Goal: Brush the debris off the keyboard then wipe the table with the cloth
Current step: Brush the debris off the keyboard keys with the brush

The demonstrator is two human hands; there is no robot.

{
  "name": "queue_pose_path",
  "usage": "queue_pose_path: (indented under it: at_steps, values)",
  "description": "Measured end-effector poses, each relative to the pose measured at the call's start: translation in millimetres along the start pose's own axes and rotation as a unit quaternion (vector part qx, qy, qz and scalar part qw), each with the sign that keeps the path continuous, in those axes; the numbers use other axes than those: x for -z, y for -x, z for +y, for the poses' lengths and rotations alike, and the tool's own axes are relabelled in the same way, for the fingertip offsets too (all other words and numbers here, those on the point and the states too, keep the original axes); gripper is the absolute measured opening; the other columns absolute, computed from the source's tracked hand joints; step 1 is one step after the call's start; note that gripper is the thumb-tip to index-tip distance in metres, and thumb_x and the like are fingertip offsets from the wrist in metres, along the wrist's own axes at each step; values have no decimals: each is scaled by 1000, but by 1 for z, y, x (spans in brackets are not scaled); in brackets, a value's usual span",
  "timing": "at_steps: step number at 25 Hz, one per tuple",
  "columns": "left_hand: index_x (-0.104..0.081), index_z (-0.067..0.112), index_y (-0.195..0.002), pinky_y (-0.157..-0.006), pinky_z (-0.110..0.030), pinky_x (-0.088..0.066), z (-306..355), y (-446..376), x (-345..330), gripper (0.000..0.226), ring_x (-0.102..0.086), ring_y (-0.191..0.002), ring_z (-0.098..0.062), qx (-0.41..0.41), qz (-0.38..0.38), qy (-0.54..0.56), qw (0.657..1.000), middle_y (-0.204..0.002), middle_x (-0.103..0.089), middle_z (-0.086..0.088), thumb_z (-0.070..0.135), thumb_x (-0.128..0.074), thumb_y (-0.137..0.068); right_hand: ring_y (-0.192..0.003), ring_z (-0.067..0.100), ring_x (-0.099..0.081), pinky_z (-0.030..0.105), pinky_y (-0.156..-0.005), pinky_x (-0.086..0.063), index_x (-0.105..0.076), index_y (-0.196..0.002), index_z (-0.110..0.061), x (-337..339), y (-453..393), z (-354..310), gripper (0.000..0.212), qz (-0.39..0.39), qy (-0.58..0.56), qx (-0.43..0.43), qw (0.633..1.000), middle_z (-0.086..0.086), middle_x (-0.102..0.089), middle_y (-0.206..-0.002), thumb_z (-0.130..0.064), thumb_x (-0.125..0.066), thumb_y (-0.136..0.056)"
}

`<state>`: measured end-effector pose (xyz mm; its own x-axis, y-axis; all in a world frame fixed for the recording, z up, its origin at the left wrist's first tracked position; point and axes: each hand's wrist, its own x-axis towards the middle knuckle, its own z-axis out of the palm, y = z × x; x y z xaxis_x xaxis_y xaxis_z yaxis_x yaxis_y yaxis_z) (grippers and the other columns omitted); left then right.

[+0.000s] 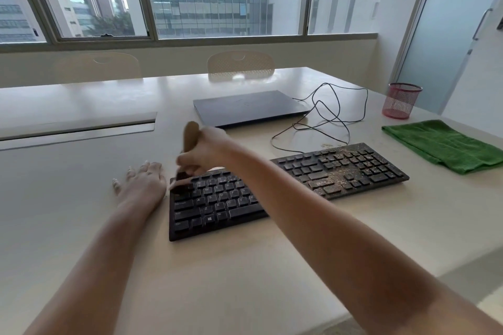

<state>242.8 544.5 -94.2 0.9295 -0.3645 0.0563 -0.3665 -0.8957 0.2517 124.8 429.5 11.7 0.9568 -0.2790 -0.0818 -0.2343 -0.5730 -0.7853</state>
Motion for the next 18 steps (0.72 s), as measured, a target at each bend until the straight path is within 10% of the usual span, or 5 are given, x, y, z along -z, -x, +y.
queue_pose_path:
  at_steps: [4,10,14,18]
  values:
    - [-34,24,-140,-115,-55,-5,1,-2,-2,42,-14,-144,-28,13,-1,13,1000,-156,-21,-1,29,-22,-101,-65,16,-66,25,-66,-58,-53,-103,4,54,13,18,28,60,169,-100,979,9,-62,-74,-15,-65,-86]
    - [-35,23,-140,-114,-56,-7,2,1,0,42,-17,-143,-29,7,8,8,1000,-155,-25,-2,29,-23,-101,-76,20,-70,33,-75,-58,-66,-97,-1,4,17,2,25,18,88,52,995,11,-72,-86,-20,-69,-81]
    - [-36,22,-139,-114,-54,-8,3,2,1,41,-16,-144,-28,2,10,8,1000,-155,-23,-1,28,-25,-101,-54,11,-63,21,-60,-56,-64,-79,2,9,29,-4,12,-104,79,27,991,5,-67,-65,-9,-67,-82]
    - [-33,21,-142,-115,-53,-9,2,1,1,43,-17,-143,-27,7,14,5,1000,-156,-22,-2,26,-26,-100,-58,8,-62,14,-52,-50,-68,-83,-7,8,34,-5,16,-7,115,78,990,1,-67,-68,-22,-69,-81]
